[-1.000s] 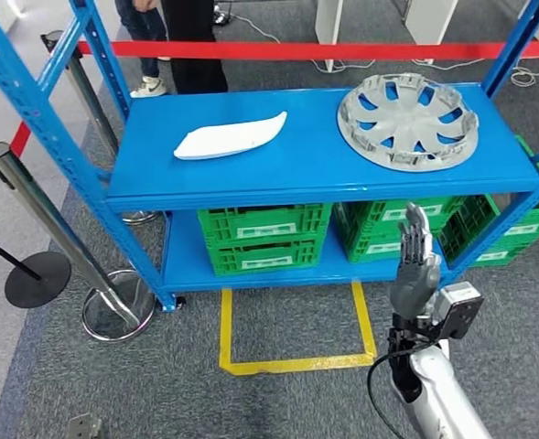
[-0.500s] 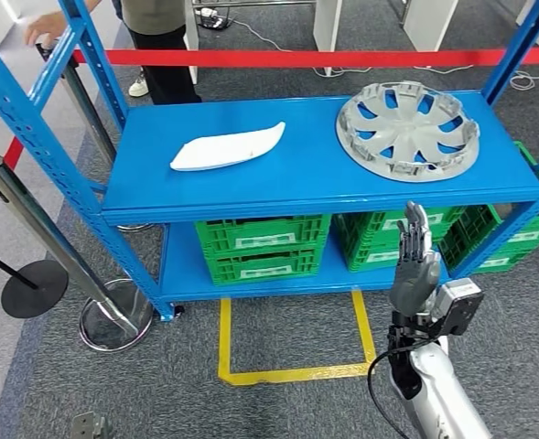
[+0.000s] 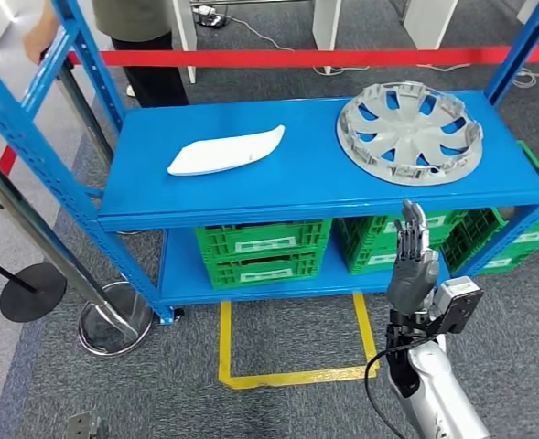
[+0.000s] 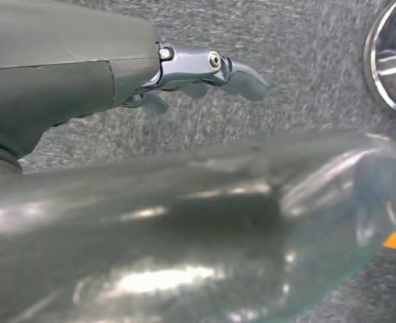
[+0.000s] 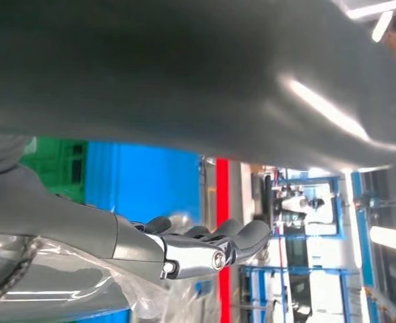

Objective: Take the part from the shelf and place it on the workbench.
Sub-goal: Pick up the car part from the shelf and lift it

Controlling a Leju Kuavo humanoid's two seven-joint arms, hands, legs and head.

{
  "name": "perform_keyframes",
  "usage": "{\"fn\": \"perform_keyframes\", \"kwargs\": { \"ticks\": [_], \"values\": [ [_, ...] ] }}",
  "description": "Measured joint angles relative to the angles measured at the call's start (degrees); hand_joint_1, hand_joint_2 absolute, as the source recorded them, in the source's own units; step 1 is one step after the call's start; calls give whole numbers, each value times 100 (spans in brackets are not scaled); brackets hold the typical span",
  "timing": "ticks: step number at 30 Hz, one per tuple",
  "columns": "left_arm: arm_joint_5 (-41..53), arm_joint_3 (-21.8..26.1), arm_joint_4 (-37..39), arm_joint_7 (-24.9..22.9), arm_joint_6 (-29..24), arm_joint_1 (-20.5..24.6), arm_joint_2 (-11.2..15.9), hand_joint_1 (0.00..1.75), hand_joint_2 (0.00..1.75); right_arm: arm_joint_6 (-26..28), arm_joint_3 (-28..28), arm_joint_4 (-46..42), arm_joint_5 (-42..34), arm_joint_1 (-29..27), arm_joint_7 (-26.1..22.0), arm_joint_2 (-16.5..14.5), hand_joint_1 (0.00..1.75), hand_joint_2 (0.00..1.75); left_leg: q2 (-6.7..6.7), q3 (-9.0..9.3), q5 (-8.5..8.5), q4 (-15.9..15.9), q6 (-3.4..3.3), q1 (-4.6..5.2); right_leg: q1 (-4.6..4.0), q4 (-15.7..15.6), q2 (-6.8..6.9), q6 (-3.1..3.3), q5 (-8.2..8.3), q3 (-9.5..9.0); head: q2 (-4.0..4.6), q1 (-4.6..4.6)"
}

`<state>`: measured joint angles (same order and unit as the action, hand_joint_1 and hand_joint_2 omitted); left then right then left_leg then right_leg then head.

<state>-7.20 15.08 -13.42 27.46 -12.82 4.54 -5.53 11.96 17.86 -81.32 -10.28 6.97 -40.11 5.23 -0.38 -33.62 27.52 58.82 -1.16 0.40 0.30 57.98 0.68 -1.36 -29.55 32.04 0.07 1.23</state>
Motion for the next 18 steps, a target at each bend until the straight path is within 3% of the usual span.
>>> {"fn": "perform_keyframes", "kwargs": {
  "ticks": [3, 6, 7, 8, 9, 12, 14, 16, 18],
  "values": [
    [-2, -2, 0, -3, -1, 6, 11, 0, 0, -13, -9, 7, 4, 8, -1, -8, 0, 0, -8, -77, 176, 216, 81, -12, 34, -32, -39, 75, 15, -31, 1, -15],
    [-6, -4, 0, -3, -1, 7, 10, 0, 0, -36, -26, 15, 11, 17, -1, -19, 0, 0, 4, -514, 643, 1225, 153, -38, 41, -43, -80, 121, 11, -61, 1, -37],
    [-9, -5, 0, -3, -1, 3, 9, 0, 0, -45, -29, 21, 13, 13, -1, -21, 0, 0, 5, -648, 711, 1504, 156, -43, 37, -42, -102, 127, 7, -69, 1, -35],
    [-14, -5, 0, -3, -1, -1, 8, 0, 0, -52, -31, 27, 15, 8, 0, -22, 0, 0, 8, -701, 663, 1589, 147, -42, 33, -41, -127, 132, 2, -80, 0, -36],
    [-19, -7, 0, -3, -1, -2, 8, 0, 0, -58, -33, 30, 18, 7, 0, -25, 0, 0, 16, -648, 503, 1437, 126, -41, 28, -40, -158, 134, -4, -96, 0, -36],
    [-31, -10, 0, -3, -2, -2, 16, 0, 0, -63, -40, 33, 25, 16, -1, -43, 0, 0, 159, -219, -72, 424, 3, -27, 17, -43, -248, 122, -31, -133, 1, -30],
    [-37, -17, 0, -3, -4, -1, 21, 0, 0, -67, -46, 39, 26, 22, -2, -52, 0, 0, 228, -105, -122, 147, -53, -10, 25, -45, -292, 79, -28, -106, 0, -34],
    [-46, -31, 0, -3, -5, 5, 14, 0, 0, -74, -51, 42, 26, 17, -3, -53, 0, 0, 188, -67, -102, 35, -76, -21, 33, -51, -319, 15, -27, -67, 0, -39],
    [-56, -41, 0, -2, -6, 9, 7, 0, 0, -79, -68, 44, 29, 26, -5, -55, 0, 0, 134, -4, -102, -101, -103, -57, 25, 98, -262, -41, -147, 31, 1, -15]
  ]
}}
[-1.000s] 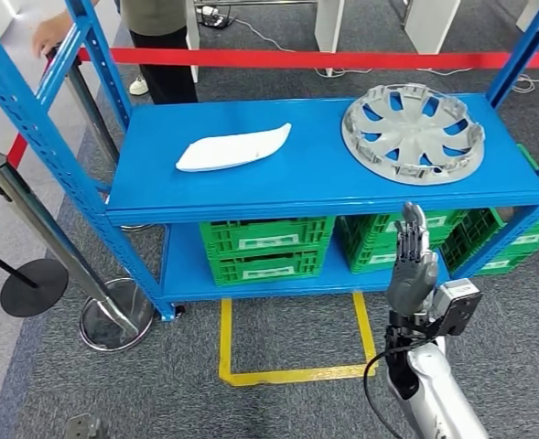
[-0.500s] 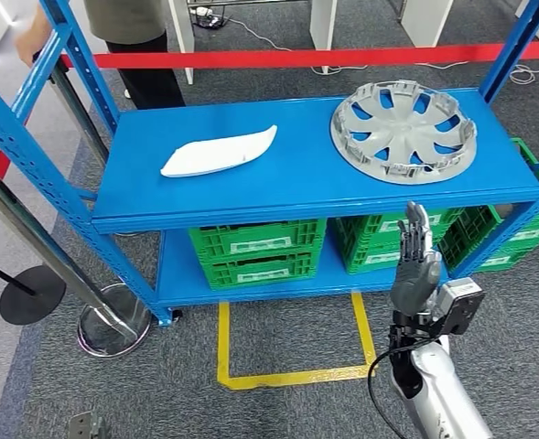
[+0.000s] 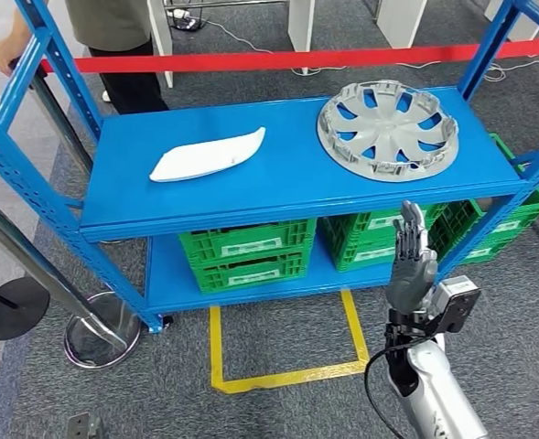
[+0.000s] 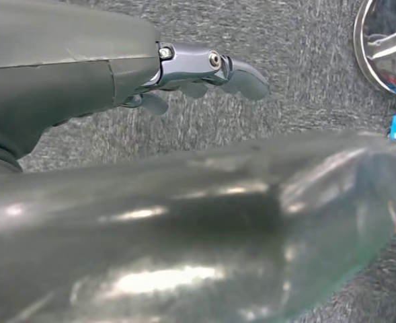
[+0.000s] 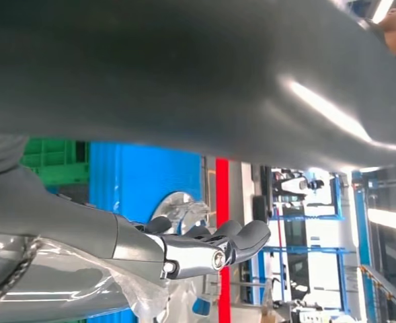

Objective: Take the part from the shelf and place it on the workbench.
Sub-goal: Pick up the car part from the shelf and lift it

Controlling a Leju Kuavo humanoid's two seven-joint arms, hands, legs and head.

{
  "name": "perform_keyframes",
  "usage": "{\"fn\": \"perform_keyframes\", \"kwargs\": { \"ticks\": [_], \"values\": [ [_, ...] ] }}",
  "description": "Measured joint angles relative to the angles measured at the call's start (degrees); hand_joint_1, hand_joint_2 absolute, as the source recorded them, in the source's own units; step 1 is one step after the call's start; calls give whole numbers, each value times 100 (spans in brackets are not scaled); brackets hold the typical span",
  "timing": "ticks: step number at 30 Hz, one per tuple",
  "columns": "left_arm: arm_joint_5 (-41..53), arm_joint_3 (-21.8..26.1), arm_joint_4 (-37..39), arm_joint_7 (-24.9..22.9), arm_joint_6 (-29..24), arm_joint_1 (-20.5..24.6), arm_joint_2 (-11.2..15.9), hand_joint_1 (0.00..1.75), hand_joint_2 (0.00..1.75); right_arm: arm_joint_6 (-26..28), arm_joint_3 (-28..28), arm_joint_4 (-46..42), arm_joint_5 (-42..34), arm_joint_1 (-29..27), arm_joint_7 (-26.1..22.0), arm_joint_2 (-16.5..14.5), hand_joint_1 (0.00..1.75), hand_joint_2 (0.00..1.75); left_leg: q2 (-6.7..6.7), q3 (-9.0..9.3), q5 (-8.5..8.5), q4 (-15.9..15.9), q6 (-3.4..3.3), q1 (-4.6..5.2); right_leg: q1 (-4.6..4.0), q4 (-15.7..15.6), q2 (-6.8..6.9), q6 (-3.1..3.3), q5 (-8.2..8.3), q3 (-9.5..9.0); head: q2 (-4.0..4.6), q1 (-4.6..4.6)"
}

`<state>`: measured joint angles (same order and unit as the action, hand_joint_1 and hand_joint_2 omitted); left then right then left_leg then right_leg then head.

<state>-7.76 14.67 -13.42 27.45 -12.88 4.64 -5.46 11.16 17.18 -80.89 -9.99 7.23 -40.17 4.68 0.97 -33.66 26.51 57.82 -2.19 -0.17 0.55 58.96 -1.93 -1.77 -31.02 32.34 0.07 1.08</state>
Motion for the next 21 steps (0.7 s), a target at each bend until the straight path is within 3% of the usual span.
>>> {"fn": "perform_keyframes", "kwargs": {
  "ticks": [3, 4, 5, 6, 8, 10, 13, 15, 16, 19, 20, 21],
  "values": [
    [-10, -3, 0, 1, -7, -6, -3, 0, 0, -10, -13, 13, 2, 20, -1, -7, 0, 0, -70, 27, -5, -52, -29, -12, 14, 942, 123, -63, -432, 472, 0, 31],
    [-13, -4, 0, 1, -8, -9, -4, 0, 0, -13, -15, 21, 2, 12, 0, -7, 0, 0, -89, 26, -2, -48, -30, -10, 19, 1235, 138, -81, -515, 627, 0, 29],
    [-14, -4, 0, 1, -8, -12, -5, 0, 0, -12, -19, 28, 5, 2, 1, -7, 0, 0, -103, 27, 0, -45, -28, -9, 21, 1350, 146, -93, -497, 699, -1, 30],
    [-16, -4, 0, 1, -8, -11, -8, 0, 0, -11, -25, 33, 13, -4, 1, -7, 0, 0, -112, 29, 3, -41, -23, -9, 22, 1242, 153, -99, -372, 659, -1, 32],
    [-20, -5, 0, 1, -8, -6, -14, 0, 0, -4, -40, 36, 39, 2, 1, -7, 0, 0, -124, 40, 19, -22, 3, -9, 21, 518, 189, -91, 16, 309, -1, 30],
    [-25, -8, 0, 1, -8, -1, -15, 0, 0, 0, -52, 32, 69, 21, 2, -7, 0, 0, -128, 23, 35, 21, 53, 14, 9, -73, 218, -50, 198, -4, 0, 31],
    [-44, -10, 0, -1, -8, -7, -13, 0, 0, -9, -62, 28, 105, 26, 2, -7, 0, 0, -135, 2, 18, 37, 126, 34, -3, -165, 205, 33, 208, -54, 0, 28],
    [-57, -11, 0, -2, -9, -4, -9, 0, 0, -16, -67, 28, 122, 30, 2, -8, 0, 0, -133, -44, 130, 161, 177, 26, 18, -181, 200, 92, 233, -59, 0, 23],
    [-61, -11, 0, -2, -9, -2, -8, 0, 0, -19, -70, 28, 128, 35, 1, -9, 0, 0, -129, -136, 279, 388, 207, 19, 31, -190, 201, 122, 241, -64, 0, 15],
    [-64, -20, 0, -2, -10, -8, -13, 0, 0, -39, -74, 32, 137, 35, 0, -13, 0, 0, -122, -613, 794, 1513, 267, -2, 34, -191, 195, 162, 241, -70, -1, 5],
    [-65, -26, 0, -2, -10, -11, -14, 0, 0, -51, -73, 33, 140, 31, 1, -13, 0, 0, -121, -697, 816, 1705, 268, -4, 32, -191, 189, 163, 239, -73, -1, 5],
    [-66, -32, 0, -2, -11, -11, -14, 0, 0, -64, -73, 34, 141, 31, 1, -13, 0, 0, -120, -680, 720, 1666, 259, -4, 31, -190, 179, 163, 238, -79, 0, 4]
  ]
}}
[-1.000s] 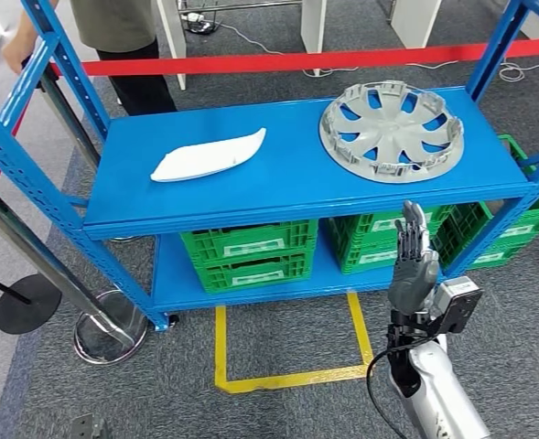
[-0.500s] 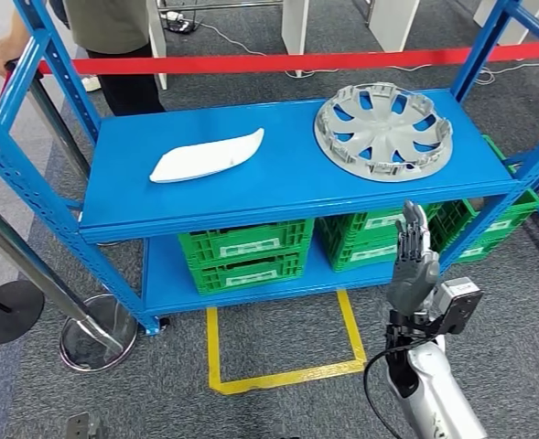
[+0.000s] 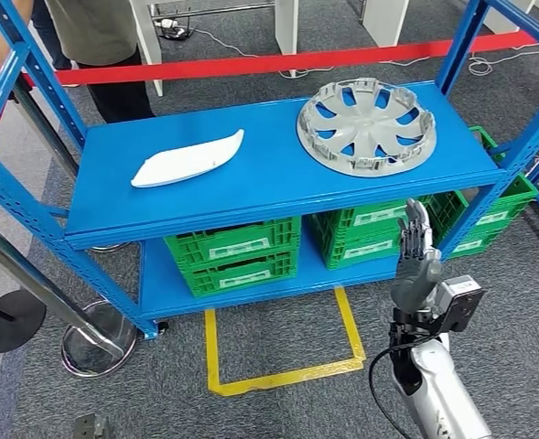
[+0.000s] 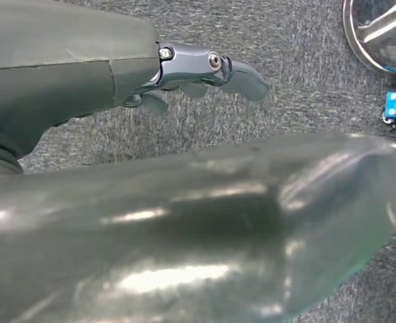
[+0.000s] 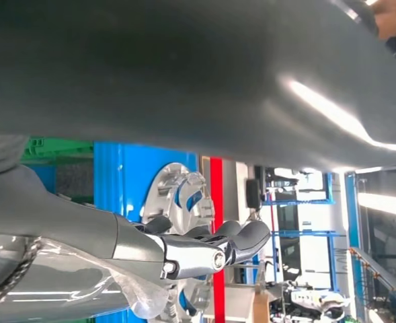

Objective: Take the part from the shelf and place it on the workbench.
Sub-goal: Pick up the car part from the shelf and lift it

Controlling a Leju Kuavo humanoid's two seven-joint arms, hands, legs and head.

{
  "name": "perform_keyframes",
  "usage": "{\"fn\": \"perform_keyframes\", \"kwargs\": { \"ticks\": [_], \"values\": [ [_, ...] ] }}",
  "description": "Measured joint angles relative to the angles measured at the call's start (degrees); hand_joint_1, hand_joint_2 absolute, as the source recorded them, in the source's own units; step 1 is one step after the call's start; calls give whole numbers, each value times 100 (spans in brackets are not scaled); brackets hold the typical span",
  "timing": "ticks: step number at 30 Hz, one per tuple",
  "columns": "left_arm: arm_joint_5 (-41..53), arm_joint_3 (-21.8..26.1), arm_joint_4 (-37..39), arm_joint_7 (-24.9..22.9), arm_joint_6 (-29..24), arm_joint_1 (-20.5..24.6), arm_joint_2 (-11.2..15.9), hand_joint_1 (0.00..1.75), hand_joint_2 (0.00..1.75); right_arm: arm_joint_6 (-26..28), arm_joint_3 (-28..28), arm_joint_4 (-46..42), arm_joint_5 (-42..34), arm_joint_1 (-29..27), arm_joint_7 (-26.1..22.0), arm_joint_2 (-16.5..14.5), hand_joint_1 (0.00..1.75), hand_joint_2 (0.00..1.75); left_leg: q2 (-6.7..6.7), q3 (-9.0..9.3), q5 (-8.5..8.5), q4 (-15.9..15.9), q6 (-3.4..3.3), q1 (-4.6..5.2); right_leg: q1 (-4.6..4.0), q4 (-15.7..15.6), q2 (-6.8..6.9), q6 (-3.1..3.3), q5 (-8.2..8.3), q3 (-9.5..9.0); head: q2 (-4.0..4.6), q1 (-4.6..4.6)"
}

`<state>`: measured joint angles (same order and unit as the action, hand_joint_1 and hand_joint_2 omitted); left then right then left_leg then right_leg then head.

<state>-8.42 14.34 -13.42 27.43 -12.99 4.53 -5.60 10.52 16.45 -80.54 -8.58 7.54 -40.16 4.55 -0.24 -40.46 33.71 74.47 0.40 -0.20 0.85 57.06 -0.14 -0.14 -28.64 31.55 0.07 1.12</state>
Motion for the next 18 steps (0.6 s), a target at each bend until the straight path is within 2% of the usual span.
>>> {"fn": "perform_keyframes", "kwargs": {
  "ticks": [1, 2, 3, 4, 5, 7, 9, 10, 11, 13, 14, 15, 16, 17, 18],
  "values": [
    [-1, -7, 0, 0, -1, 1, 2, 0, 0, -10, 1, 0, 2, 1, 1, -1, 0, 0, 3, 119, -192, -265, -19, 1, -1, 0, -13, -3, -4, -12, 0, 1],
    [-1, -10, 0, 0, -1, 1, 5, 0, 0, -19, 1, 0, 3, 4, 0, -1, 0, 0, 13, 301, -420, -672, -49, 3, -2, 0, -24, -10, -11, -25, 0, 0],
    [-1, -13, 0, 0, -2, 3, 9, 0, 0, -23, 1, 0, 4, 9, -1, -3, 0, 0, 26, 479, -585, -1059, -78, 9, -13, 4, -34, -25, -21, -31, 0, 1],
    [-1, -14, 0, 0, -2, 6, 12, 0, 0, -25, 0, 0, 4, 12, -1, -4, 0, 0, 37, 618, -671, -1366, -102, 15, -22, 10, -42, -45, -28, -26, 0, 2],
    [0, -15, 0, 0, -2, 8, 14, 0, 0, -27, -1, 0, 4, 15, 0, -5, 0, 0, 48, 686, -684, -1529, -118, 22, -28, 15, -47, -68, -30, -11, 0, 5],
    [0, -18, 0, 0, -3, 9, 13, 0, 0, -28, 0, -1, 5, 16, 2, -7, 0, 0, 49, 706, -643, -1606, -145, 28, -29, 4, -55, -129, -19, 11, 1, 8],
    [0, -20, 0, 0, -4, 9, 7, 0, 0, -28, -1, -2, 9, 17, 2, -8, 0, 0, 38, 725, -665, -1657, -196, 6, -24, 82, -48, -189, -96, 64, 1, 15],
    [-1, -20, 0, 0, -4, 15, 7, 0, 0, -29, -2, -3, 11, 24, 1, -9, 0, 0, 32, 738, -676, -1684, -226, -8, -22, 274, -41, -213, -211, 160, 1, 24],
    [-1, -20, 0, 0, -4, 20, 7, 0, 0, -28, -3, -2, 13, 25, -1, -10, 0, 0, 26, 746, -679, -1694, -248, -13, -16, 593, -34, -227, -375, 321, 0, 30],
    [-2, -20, 0, 0, -4, 20, 10, 0, 0, -28, -3, 2, 10, 18, -1, -11, 0, 0, 26, 746, -672, -1693, -272, -5, -12, 1368, -29, -249, -679, 713, -1, 34],
    [-2, -20, 0, 0, -4, 15, 9, 0, 0, -26, -4, 5, 7, 7, 0, -11, 0, 0, 26, 749, -668, -1692, -275, -1, -12, 1597, -28, -255, -714, 842, -1, 33],
    [-2, -20, 0, 0, -4, 12, 8, 0, 0, -25, -5, 9, 4, 2, 1, -11, 0, 0, 26, 755, -664, -1691, -276, 2, -13, 1610, -28, -253, -635, 871, -1, 35],
    [-2, -20, 0, 0, -4, 11, 7, 0, 0, -24, -6, 13, 4, 2, 1, -11, 0, 0, 27, 767, -656, -1689, -274, 3, -13, 1388, -26, -244, -452, 782, -1, 35],
    [-2, -20, 0, 0, -4, 12, 5, 0, 0, -24, -8, 14, 3, 6, 1, -11, 0, 0, 28, 784, -644, -1687, -266, 4, -14, 994, -18, -230, -219, 602, -1, 36],
    [-2, -20, 0, 0, -4, 14, 4, 0, 0, -24, -8, 14, 4, 15, 1, -11, 0, 0, 30, 794, -629, -1681, -249, 14, -23, 594, -4, -215, -54, 397, 0, 35]
  ]
}}
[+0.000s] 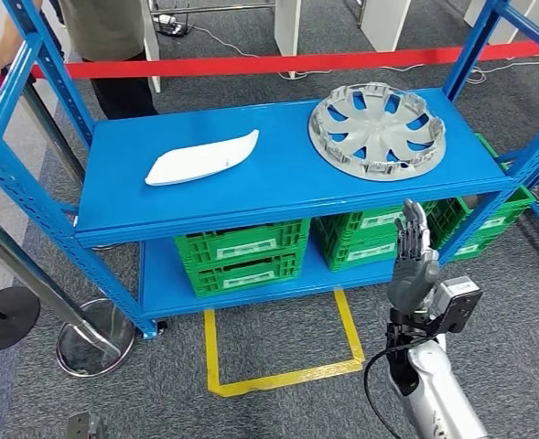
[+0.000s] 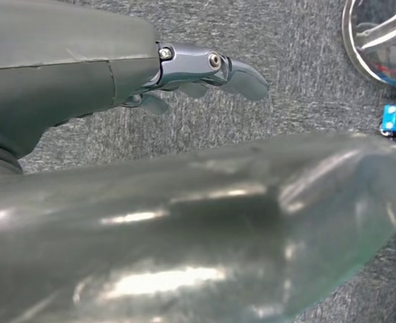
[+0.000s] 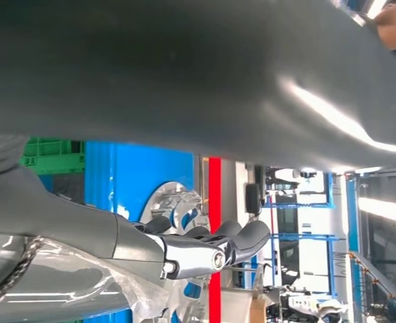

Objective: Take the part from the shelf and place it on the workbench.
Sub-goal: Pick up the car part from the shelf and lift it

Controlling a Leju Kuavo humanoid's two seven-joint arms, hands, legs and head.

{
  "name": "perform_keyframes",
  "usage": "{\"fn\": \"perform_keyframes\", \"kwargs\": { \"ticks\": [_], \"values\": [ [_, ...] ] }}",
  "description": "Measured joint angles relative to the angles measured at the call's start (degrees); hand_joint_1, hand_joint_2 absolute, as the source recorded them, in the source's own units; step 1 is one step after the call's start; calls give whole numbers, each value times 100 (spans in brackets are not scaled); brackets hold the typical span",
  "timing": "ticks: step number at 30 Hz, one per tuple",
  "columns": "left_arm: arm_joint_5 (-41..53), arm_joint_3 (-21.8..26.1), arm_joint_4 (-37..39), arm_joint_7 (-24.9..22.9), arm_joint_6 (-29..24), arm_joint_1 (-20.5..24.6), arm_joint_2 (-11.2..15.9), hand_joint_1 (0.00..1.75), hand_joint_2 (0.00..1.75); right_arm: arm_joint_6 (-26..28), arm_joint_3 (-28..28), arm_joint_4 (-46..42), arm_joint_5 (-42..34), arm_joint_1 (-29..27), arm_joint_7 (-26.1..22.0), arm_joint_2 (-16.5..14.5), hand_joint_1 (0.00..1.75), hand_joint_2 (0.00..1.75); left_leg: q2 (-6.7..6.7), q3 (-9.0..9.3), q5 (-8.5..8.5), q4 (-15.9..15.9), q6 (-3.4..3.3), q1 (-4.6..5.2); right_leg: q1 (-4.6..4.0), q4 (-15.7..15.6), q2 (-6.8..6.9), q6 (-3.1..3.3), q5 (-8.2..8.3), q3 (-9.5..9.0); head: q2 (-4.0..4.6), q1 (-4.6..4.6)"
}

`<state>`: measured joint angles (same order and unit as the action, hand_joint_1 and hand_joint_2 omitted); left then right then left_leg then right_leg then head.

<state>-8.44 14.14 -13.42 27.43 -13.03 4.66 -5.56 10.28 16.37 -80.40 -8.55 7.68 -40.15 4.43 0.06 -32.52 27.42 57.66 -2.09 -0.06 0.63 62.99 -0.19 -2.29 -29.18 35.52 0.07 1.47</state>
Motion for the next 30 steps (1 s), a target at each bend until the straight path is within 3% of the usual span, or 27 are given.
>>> {"fn": "perform_keyframes", "kwargs": {
  "ticks": [2, 6, 8, 10, 11, 12, 13, 15, 16, 18, 20, 22, 25, 26, 27, 28, 30],
  "values": [
    [1, 0, 0, 0, 0, 0, 0, 0, 0, -2, 1, 0, 3, 14, -1, -1, 0, 0, 0, -8, 19, 26, 43, 20, -14, -513, 16, 34, 128, -267, 0, -6],
    [1, 0, -1, 0, 0, 2, 4, 0, 0, 0, -3, 1, 6, 6, -1, -2, 0, 0, 1, -57, 102, 129, 145, 23, 4, -597, 6, 120, 108, -317, 0, -14],
    [1, -1, -2, 0, 0, 1, 7, 0, 0, -1, -8, 1, 9, 13, -2, -4, 0, 0, 4, -257, 387, 606, 212, 5, 30, -618, 14, 175, 111, -346, 1, -28],
    [2, -1, -1, 0, 0, -5, 4, 0, 0, -1, -10, 1, 10, 10, -3, -6, 0, 0, 4, -627, 717, 1395, 255, -15, 30, -616, 13, 203, 99, -359, 1, -37],
    [2, -1, 0, 0, 0, -7, 4, 0, 0, -1, -10, 1, 11, 4, -3, -6, 0, 0, 4, -766, 773, 1666, 265, -22, 30, -614, 9, 210, 92, -367, 0, -36],
    [2, -1, -1, 0, 0, -8, 4, 0, 0, -1, -9, 1, 11, -1, -3, -6, 0, 0, 4, -820, 716, 1737, 269, -26, 30, -612, 3, 211, 83, -379, 0, -37],
    [1, 0, -1, 0, 0, -9, 5, 0, 0, -1, -9, 1, 11, -3, -3, -7, 0, 0, 4, -760, 543, 1564, 264, -29, 30, -611, -6, 207, 71, -398, 1, -38],
    [0, 0, -2, 0, 0, -8, 11, 0, 0, -1, -9, 1, 11, -2, -3, -11, 0, 0, 8, -439, 96, 813, 235, -30, 26, -609, -21, 179, 34, -445, 2, -36],
    [0, 0, -2, 0, 0, -7, 13, 0, 0, -1, -10, 1, 11, 2, -2, -14, 0, 0, 12, -290, -42, 466, 218, -25, 16, -601, -30, 157, 16, -453, 2, -35],
    [1, -1, -2, 0, 0, -3, 11, 0, 0, -1, -12, 1, 10, 6, -1, -19, 0, 0, 18, -174, -79, 160, 181, -9, -1, -594, -38, 100, 3, -430, 1, -30],
    [1, -2, -1, 0, 0, -4, 7, 0, 0, -2, -14, 1, 10, 6, -1, -19, 0, 0, 15, -174, -63, 106, 126, -10, 4, -598, -39, 37, -7, -403, 0, -30],
    [1, -2, -2, 0, 0, -1, 5, 0, 0, -2, -16, 1, 12, 11, -2, -24, 0, 0, 9, -146, -73, 63, 53, -26, 13, -412, -26, -18, -146, -306, 1, -23],
    [1, -2, -2, 0, -5, 8, 11, 0, 0, -3, -21, 3, 10, 6, -2, -28, 0, 0, 4, -128, -64, 48, -17, -25, 14, 660, -14, -64, -625, 229, 1, -9],
    [1, -2, -2, 0, -7, 3, 10, 0, 0, -2, -22, 5, 8, -4, -1, -28, 0, 0, 4, -125, -58, 49, -23, -20, 14, 976, -14, -70, -706, 405, 1, -10],
    [1, -2, -2, 0, -7, -1, 8, 0, 0, -1, -24, 8, 5, -11, -1, -28, 0, 0, 5, -116, -52, 50, -26, -15, 12, 1086, -14, -69, -670, 490, 1, -9],
    [1, -2, -2, 0, -7, -4, 7, 0, 0, -1, -25, 9, 5, -13, -1, -28, 0, 0, 7, -101, -42, 51, -26, -13, 11, 958, -14, -60, -520, 456, 0, -8],
    [0, -2, -2, 0, -7, -2, 4, 0, 0, -1, -27, 9, 4, -5, -1, -28, 0, 0, 10, -54, -12, 51, -7, -9, 7, 201, -5, -23, -81, 121, 0, -7]
  ]
}}
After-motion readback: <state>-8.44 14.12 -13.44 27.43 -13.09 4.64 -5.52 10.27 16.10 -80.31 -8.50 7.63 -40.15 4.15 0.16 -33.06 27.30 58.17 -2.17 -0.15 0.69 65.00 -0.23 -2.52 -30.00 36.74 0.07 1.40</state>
